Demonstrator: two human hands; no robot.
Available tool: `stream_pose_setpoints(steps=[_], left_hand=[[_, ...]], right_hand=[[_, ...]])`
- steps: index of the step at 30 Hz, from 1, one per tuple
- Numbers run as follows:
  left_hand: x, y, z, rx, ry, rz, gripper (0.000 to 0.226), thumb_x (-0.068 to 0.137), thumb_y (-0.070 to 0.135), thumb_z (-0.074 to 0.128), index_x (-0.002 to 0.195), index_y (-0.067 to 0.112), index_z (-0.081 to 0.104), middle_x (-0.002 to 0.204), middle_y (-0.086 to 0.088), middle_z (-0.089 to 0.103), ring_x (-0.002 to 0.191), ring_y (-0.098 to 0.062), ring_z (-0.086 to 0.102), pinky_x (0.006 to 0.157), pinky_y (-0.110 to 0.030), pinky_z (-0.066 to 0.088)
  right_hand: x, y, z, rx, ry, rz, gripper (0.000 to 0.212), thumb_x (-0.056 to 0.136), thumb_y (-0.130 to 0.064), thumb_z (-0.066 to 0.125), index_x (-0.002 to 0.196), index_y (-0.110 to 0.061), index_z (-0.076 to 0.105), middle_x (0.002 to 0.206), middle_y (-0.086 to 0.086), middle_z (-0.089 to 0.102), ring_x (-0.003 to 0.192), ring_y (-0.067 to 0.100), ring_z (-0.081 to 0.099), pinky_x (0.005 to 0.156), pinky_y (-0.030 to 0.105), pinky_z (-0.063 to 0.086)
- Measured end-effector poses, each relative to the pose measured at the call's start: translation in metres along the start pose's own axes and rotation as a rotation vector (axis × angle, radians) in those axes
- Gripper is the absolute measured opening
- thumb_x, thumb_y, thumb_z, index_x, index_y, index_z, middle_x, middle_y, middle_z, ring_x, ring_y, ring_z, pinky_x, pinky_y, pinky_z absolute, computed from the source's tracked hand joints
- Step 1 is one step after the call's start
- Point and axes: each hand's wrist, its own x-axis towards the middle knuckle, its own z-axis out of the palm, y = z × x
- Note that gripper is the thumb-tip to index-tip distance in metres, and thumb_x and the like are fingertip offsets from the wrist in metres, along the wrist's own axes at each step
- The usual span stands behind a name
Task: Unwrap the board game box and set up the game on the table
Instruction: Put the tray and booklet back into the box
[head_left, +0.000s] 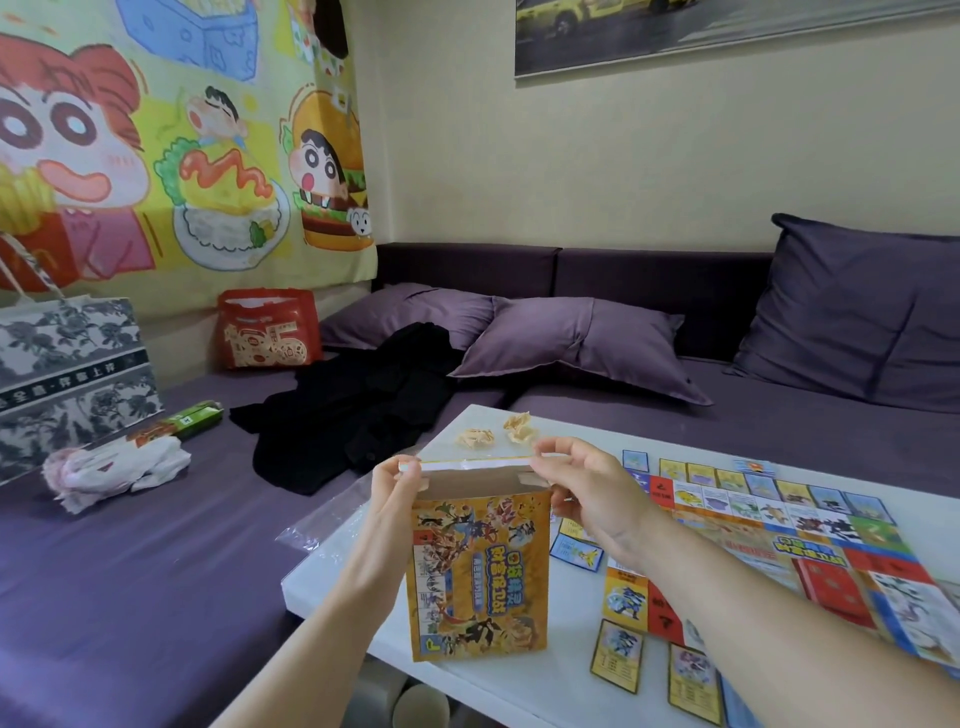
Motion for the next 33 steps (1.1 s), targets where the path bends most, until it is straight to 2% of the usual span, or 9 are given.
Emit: stream_pose_setpoints(steps=[2,5,7,10,14,18,23,27,33], left_hand=[[0.000,-0.001,-0.001,0.029,-0.003,0.003,0.026,0.099,0.045,0.029,0.101,0.023,0.041,0.098,-0.010,0.053,0.086,-0.020,0.056,0.067,-0.027,0.042],[-0.003,0.002,0.000,-0.010,-0.025,0.013,0.019,0.102,0.030,0.031,0.101,0.015,0.043,0.083,-0.007,0.056,0.067,-0.011,0.060,0.054,-0.019,0.046],[-0.005,0.002,0.000,-0.008,-0.043,0.024,0.017,0.102,0.024,0.033,0.104,0.012,0.045,0.080,-0.005,0.060,0.063,-0.008,0.063,0.051,-0.019,0.048],[-0.007,0.003,-0.003,0.017,-0.065,0.026,0.017,0.101,0.023,0.035,0.105,0.013,0.048,0.079,-0.004,0.064,0.067,-0.011,0.066,0.055,-0.022,0.051],[-0.005,0.002,-0.012,0.042,-0.060,-0.009,0.015,0.098,0.020,0.042,0.102,0.015,0.055,0.083,-0.004,0.071,0.078,-0.019,0.070,0.065,-0.031,0.057],[0.000,0.001,-0.021,0.057,-0.042,-0.038,0.014,0.094,0.016,0.053,0.096,0.015,0.067,0.104,-0.003,0.069,0.089,-0.021,0.070,0.077,-0.041,0.057],[-0.001,0.001,-0.025,0.178,-0.030,0.077,0.026,0.085,0.010,0.064,0.073,0.030,0.074,0.115,0.010,0.063,0.098,-0.013,0.064,0.076,-0.035,0.056],[-0.006,0.001,-0.025,0.264,-0.051,0.142,0.031,0.084,0.007,0.065,0.069,0.034,0.071,0.111,0.014,0.061,0.096,-0.010,0.063,0.070,-0.030,0.057],[-0.008,-0.001,-0.025,0.345,-0.043,0.148,0.015,0.086,0.007,0.063,0.077,0.018,0.066,0.110,0.012,0.060,0.096,-0.018,0.063,0.068,-0.029,0.058]], right_hand=[[0.000,0.002,0.000,-0.101,0.022,-0.025,0.009,0.090,-0.018,0.062,0.099,-0.015,0.061,0.086,-0.001,0.059,0.058,0.010,0.047,0.059,0.021,0.044],[0.000,0.005,-0.001,-0.183,0.011,-0.055,0.004,0.089,-0.016,0.063,0.092,-0.018,0.064,0.094,-0.002,0.062,0.062,0.011,0.051,0.062,0.021,0.046],[-0.003,0.004,-0.003,-0.238,-0.002,-0.075,0.008,0.090,-0.016,0.062,0.092,-0.022,0.065,0.084,-0.006,0.062,0.064,0.010,0.051,0.061,0.016,0.045],[-0.007,0.003,-0.004,-0.323,-0.018,-0.108,0.010,0.091,-0.018,0.061,0.094,-0.026,0.066,0.060,-0.005,0.050,0.064,0.010,0.051,0.053,0.007,0.039],[-0.009,0.001,-0.004,-0.350,-0.030,-0.123,0.011,0.091,-0.017,0.060,0.097,-0.025,0.067,0.058,0.000,0.047,0.063,0.011,0.050,0.047,0.006,0.037],[-0.012,-0.001,-0.004,-0.352,-0.026,-0.129,0.014,0.091,-0.014,0.061,0.100,-0.018,0.070,0.063,0.001,0.053,0.060,0.009,0.048,0.044,0.006,0.037],[-0.010,0.006,-0.006,-0.473,-0.014,-0.230,0.012,0.088,-0.016,0.064,0.088,-0.024,0.074,0.104,-0.017,0.063,0.066,0.018,0.053,0.072,0.022,0.054],[-0.014,0.013,-0.009,-0.541,-0.028,-0.346,0.014,0.083,-0.014,0.070,0.086,-0.028,0.072,0.106,-0.011,0.062,0.072,0.002,0.055,0.072,0.011,0.045],[-0.017,0.010,-0.007,-0.815,-0.093,-0.408,0.026,0.083,-0.019,0.070,0.083,-0.039,0.052,0.108,-0.015,0.058,0.091,-0.010,0.050,0.081,0.013,0.040]])
